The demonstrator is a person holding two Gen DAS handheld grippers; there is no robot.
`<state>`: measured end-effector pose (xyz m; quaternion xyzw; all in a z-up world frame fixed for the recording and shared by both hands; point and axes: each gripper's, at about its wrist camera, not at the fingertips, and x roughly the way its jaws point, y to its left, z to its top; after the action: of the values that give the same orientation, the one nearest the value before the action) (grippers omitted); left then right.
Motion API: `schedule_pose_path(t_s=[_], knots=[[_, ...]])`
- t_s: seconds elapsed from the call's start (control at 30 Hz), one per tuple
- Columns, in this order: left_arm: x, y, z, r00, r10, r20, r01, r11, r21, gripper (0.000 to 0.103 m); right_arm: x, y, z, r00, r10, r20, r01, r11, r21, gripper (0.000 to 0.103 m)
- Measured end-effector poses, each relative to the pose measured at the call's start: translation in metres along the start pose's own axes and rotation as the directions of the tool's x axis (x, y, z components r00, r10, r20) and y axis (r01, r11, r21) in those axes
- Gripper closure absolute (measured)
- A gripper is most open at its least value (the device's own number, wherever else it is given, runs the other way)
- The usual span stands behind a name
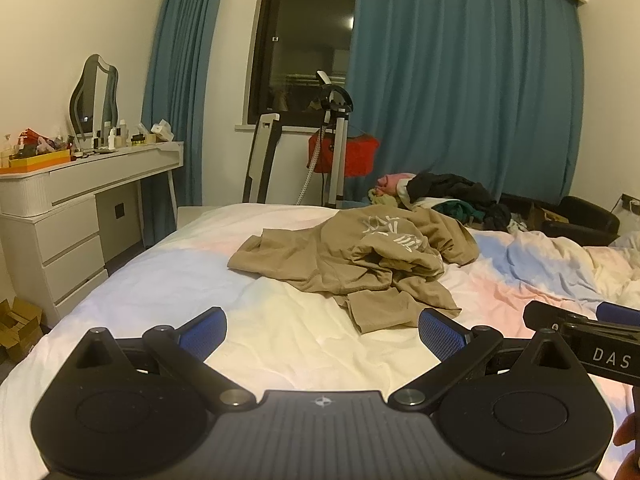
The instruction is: Fold clothes
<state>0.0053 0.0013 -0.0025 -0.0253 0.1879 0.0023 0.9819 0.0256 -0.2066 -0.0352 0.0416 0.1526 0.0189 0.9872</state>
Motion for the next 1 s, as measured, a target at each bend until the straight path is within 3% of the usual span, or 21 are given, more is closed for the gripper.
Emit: schedule_pose_path(t_s=[0.77,1.0], knots=[[0.004,-0.01,-0.008,0.999,-0.04,-0.019,0.041,0.999,0.034,0.0,0.003,-0.01,-0.002,0.999,0.002,-0.032,0.0,0.998,0.064,0.0],[0.023,-0.012,-0.022,0.997,-0.007,-0.081,0.008,1.0,0.012,0.0,-0.007,-0.019,0.003,0.999,-0.028,-0.019,0.03,0.992,0.123,0.0]])
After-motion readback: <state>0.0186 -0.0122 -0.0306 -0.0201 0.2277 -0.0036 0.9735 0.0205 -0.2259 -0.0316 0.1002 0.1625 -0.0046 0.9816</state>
